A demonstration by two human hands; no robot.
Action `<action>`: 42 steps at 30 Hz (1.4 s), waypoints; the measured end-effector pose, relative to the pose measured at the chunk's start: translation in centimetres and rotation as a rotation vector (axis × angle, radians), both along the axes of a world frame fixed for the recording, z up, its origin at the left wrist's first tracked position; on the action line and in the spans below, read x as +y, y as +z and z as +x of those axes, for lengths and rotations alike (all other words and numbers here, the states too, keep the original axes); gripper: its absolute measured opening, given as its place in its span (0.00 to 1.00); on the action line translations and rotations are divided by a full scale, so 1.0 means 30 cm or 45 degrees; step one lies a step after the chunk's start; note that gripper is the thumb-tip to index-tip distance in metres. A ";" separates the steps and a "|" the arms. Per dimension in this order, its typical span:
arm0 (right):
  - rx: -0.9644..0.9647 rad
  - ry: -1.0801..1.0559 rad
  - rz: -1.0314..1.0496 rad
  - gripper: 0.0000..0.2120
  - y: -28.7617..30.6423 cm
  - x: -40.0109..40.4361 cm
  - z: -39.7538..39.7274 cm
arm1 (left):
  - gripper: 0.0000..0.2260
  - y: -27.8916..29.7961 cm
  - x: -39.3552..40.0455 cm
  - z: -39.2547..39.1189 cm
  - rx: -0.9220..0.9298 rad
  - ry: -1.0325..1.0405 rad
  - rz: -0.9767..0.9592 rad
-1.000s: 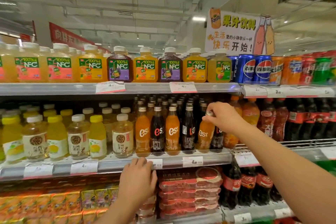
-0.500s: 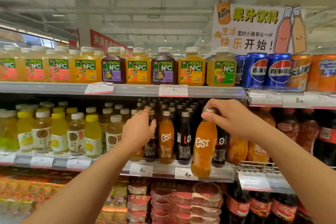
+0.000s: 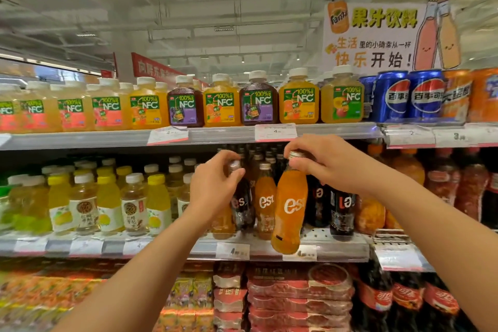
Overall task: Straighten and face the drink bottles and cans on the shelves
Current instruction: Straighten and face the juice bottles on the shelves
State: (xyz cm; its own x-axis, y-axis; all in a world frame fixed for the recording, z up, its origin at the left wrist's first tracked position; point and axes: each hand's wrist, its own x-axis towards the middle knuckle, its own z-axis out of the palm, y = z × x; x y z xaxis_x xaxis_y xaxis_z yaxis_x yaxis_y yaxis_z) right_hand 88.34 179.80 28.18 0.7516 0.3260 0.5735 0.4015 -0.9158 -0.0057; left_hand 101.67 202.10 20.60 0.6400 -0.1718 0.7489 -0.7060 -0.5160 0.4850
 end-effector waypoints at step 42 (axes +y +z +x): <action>0.111 -0.433 0.312 0.30 -0.192 0.289 0.357 | 0.09 -0.033 0.277 -0.144 0.058 -0.160 0.097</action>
State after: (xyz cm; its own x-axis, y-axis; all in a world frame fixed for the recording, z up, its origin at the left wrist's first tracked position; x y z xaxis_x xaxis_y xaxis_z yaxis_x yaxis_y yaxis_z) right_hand 99.04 188.48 22.41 0.8417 -0.0870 0.5329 0.0652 -0.9634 -0.2602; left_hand 97.37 210.42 19.60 0.6431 -0.3075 0.7014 -0.7453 -0.4616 0.4811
